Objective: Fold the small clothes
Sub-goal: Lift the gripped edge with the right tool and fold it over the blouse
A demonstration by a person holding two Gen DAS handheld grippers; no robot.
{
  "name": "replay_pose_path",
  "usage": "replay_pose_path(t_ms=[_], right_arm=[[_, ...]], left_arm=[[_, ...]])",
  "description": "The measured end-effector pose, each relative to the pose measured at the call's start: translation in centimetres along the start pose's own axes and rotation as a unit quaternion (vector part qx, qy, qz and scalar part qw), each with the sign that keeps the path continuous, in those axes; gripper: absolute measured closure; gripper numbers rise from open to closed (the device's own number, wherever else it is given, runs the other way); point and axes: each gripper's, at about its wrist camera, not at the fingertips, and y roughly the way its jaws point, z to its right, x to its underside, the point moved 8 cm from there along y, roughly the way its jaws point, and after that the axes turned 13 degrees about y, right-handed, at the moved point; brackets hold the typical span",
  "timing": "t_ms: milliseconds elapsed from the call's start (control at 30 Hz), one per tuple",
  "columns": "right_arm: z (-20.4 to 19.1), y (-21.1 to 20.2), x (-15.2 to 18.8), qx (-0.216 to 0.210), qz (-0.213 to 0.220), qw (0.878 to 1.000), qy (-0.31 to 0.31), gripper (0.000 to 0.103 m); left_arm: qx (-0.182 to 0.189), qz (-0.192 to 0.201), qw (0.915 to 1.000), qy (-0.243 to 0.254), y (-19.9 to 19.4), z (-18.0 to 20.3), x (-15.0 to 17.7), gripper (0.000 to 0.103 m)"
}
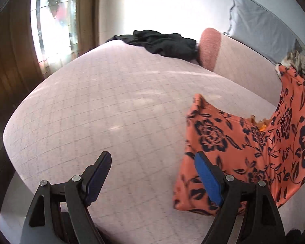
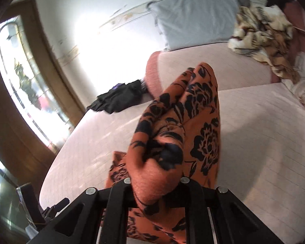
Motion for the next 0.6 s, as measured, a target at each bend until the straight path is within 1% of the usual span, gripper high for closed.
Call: replay_pose_path(t_ms=[67,100,133,167,200,233,267,300,333,367,433,500,533,600], right_arm=[[-3.6,4.6,4.4,-0.005,-0.052,0.998,-0.037,0.089],[-4.6,7.7,7.2,0.006,-0.092,0.994,-0.061,0.089],[-4.9,11.0,10.3,0.021,-0.138,0.987,-0.078,0.088],[-4.6,14.1,13.5,0.035,-0.190,0.977,-0.086,0.083],[-4.8,15.1,14.6,0.038,-0.185,0.977,-0.097,0.083],[-5.6,14.3,14.0,0.037,-0.147,0.982,-0.110,0.081],[-6.2,13.6,13.7,0.026,-0.149,0.983,-0.103,0.077],[-6.4,13.4,13.4,0.017,-0.162,0.983,-0.086,0.077],[-6.4,13.5,13.1,0.014,-0.168,0.982,-0.082,0.078],[-6.2,13.7,13.0,0.017,-0.174,0.981,-0.087,0.081],[-5.3,14.3,13.3,0.023,-0.187,0.979,-0.082,0.084],[-5.4,13.8,13.2,0.023,-0.178,0.980,-0.090,0.088],[-5.8,13.2,12.9,0.018,-0.168,0.982,-0.086,0.088],[-7.4,11.0,11.0,0.003,-0.124,0.988,-0.094,0.089]], left_arm=[[-0.014,-0.013,0.9995,-0.024,0.6,-2.8,1.1,0.019],[-0.015,-0.024,0.9989,-0.038,1.0,-3.8,1.8,0.019],[-0.009,-0.034,0.9981,-0.050,1.3,-4.5,2.4,0.019],[-0.002,-0.037,0.9976,-0.058,1.5,-4.9,2.8,0.019],[0.003,-0.035,0.9976,-0.059,1.4,-5.1,2.9,0.019],[0.004,-0.025,0.9981,-0.056,1.0,-5.3,2.8,0.019],[0.001,-0.018,0.9984,-0.053,0.9,-5.3,2.7,0.019],[0.001,-0.018,0.9984,-0.053,1.0,-5.3,2.6,0.019],[0.010,-0.021,0.9982,-0.055,1.3,-5.1,2.5,0.019],[0.018,-0.022,0.9981,-0.054,1.3,-4.8,2.4,0.019],[0.021,-0.015,0.9986,-0.047,0.9,-4.3,2.1,0.019],[0.022,-0.006,0.9990,-0.039,0.4,-4.2,1.9,0.019],[0.021,-0.003,0.9990,-0.038,0.2,-4.4,1.8,0.019],[0.020,0.000,0.9989,-0.043,-0.2,-4.9,1.7,0.019]])
